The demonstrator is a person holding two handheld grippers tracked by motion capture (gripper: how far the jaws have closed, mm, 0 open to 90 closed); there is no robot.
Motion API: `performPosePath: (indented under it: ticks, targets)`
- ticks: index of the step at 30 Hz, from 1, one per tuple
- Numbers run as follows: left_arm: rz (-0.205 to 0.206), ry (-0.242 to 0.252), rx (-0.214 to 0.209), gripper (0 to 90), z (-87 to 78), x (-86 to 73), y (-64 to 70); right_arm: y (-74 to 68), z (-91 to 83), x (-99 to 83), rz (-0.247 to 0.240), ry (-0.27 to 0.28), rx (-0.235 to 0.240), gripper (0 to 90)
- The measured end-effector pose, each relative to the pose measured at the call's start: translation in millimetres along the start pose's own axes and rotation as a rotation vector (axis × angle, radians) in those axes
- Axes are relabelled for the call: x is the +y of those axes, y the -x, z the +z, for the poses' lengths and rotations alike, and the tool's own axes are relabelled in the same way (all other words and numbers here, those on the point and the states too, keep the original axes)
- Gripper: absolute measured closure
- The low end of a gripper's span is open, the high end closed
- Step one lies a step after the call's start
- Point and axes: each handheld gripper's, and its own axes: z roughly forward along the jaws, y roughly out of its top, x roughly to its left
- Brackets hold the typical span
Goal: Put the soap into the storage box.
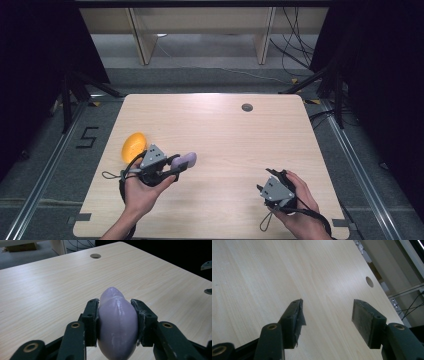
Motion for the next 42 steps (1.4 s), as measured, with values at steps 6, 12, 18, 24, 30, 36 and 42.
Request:
performPosePath:
  ticks: [6, 12, 18, 24, 30, 36, 42]
  targets:
    - [-0.004, 0.030, 0.020, 58.8, -7.8, -1.4, -9.6, 0.2, -0.1, -0.6, 0.006, 0.006, -0.014, 43.0]
    - [-0.010, 0.032, 0.048, 58.8, -13.7, -3.7, -15.8, 0.9, 0.0, -0.4, -0.002, 0.003, -0.002, 43.0]
    - [-0.013, 0.038, 0.068, 58.8, -21.3, -4.7, -22.3, 0.9, 0.3, -0.7, -0.003, 0.003, -0.002, 43.0]
    - [-0.030, 0.047, 0.092, 58.7, -28.1, -5.7, -26.7, 1.1, 0.6, -0.8, -0.001, 0.003, -0.001, 43.0]
    - [-0.035, 0.052, 0.116, 58.8, -33.3, -8.4, -33.3, 1.3, 0.8, -1.3, 0.000, 0.000, 0.001, 43.0]
    - [-0.048, 0.060, 0.140, 58.8, -37.6, -10.8, -39.7, 1.3, 1.0, -1.3, 0.005, 0.002, 0.004, 43.1]
    - [-0.058, 0.064, 0.160, 58.8, -41.1, -13.0, -45.8, 1.6, 1.3, -1.7, 0.003, 0.002, 0.004, 43.1]
